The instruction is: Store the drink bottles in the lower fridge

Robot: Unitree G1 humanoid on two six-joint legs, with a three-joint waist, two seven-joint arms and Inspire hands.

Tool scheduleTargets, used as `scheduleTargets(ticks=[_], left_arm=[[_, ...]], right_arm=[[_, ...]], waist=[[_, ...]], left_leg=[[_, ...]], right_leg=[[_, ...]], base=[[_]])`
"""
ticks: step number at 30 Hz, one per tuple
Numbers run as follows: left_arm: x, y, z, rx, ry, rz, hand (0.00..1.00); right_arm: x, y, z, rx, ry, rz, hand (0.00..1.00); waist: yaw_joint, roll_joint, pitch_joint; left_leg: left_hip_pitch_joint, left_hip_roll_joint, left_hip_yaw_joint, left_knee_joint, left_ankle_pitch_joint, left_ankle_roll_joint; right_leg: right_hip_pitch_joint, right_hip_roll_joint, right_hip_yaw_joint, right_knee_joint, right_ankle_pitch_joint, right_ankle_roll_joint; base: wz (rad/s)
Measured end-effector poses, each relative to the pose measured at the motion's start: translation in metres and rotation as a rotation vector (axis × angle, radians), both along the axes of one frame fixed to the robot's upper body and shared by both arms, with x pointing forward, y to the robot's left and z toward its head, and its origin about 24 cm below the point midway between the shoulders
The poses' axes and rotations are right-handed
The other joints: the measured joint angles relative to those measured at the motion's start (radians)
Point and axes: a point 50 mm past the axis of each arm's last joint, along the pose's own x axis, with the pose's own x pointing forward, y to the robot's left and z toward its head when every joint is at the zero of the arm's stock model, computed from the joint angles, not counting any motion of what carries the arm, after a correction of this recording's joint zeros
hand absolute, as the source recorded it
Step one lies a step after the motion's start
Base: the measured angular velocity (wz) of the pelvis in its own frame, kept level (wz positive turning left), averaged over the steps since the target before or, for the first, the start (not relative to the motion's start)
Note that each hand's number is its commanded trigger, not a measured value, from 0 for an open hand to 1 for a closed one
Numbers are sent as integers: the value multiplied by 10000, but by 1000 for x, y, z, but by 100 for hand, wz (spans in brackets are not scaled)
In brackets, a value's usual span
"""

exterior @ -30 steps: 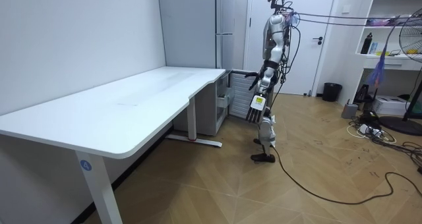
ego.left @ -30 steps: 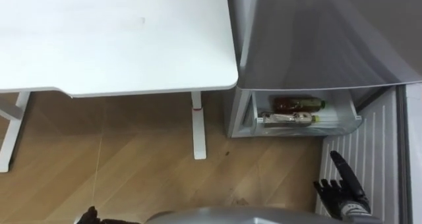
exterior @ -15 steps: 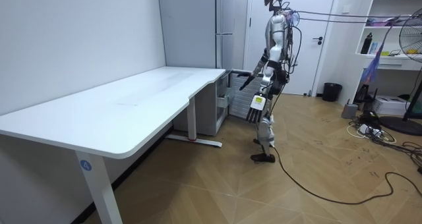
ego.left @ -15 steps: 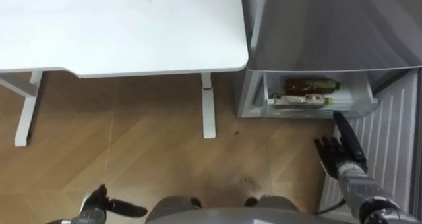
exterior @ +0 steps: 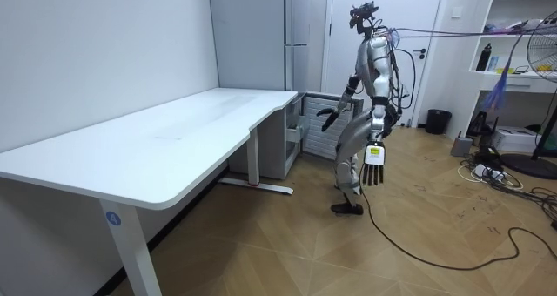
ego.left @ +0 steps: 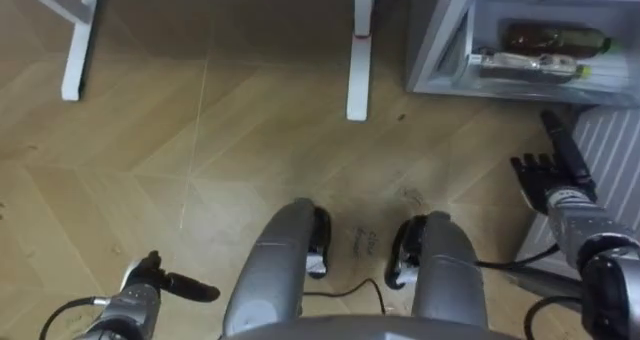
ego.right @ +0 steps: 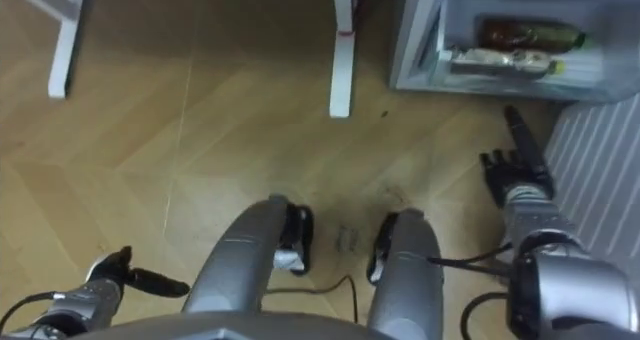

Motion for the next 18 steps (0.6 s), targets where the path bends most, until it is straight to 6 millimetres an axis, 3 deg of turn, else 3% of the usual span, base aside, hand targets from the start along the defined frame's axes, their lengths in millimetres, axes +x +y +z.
scheduleTargets(ticks=[3,6,10,14,18], left_arm=[[0,2,1,76,2,-108,0],[0,3,2,64,-115,-185,0],[-3,11,5,-10,-363,377,0],[-9,15,5,30,-336,507,0],[-13,18,7,-34,-578,721,0]], right_arm=[[12,-9,15,-319,-360,134,0],[23,-19,30,-792,-634,272,0],[45,-24,54,-1355,-1121,628,0],[58,-27,72,-1646,-1557,697,0],[76,-34,104,-2262,-2206,822,0]], waist=[[6,-44,-5],[-56,-73,-11],[50,-263,-34],[44,-443,-45],[171,-503,-25]], left_leg=[[-1098,65,-1,853,-110,22],[-1791,-79,-48,1312,-112,31],[-2522,-114,-50,1774,-121,47],[-2699,-254,-71,1959,-116,36],[-2950,-259,-93,2147,-145,57]], right_leg=[[-1051,-71,95,798,-101,-92],[-1716,-269,129,1352,-186,-111],[-2470,-278,230,1854,-231,-152],[-2662,-434,239,2171,-379,-149],[-2874,-472,222,2378,-460,-168]], base=[[2],[13],[5],[13],[2]])
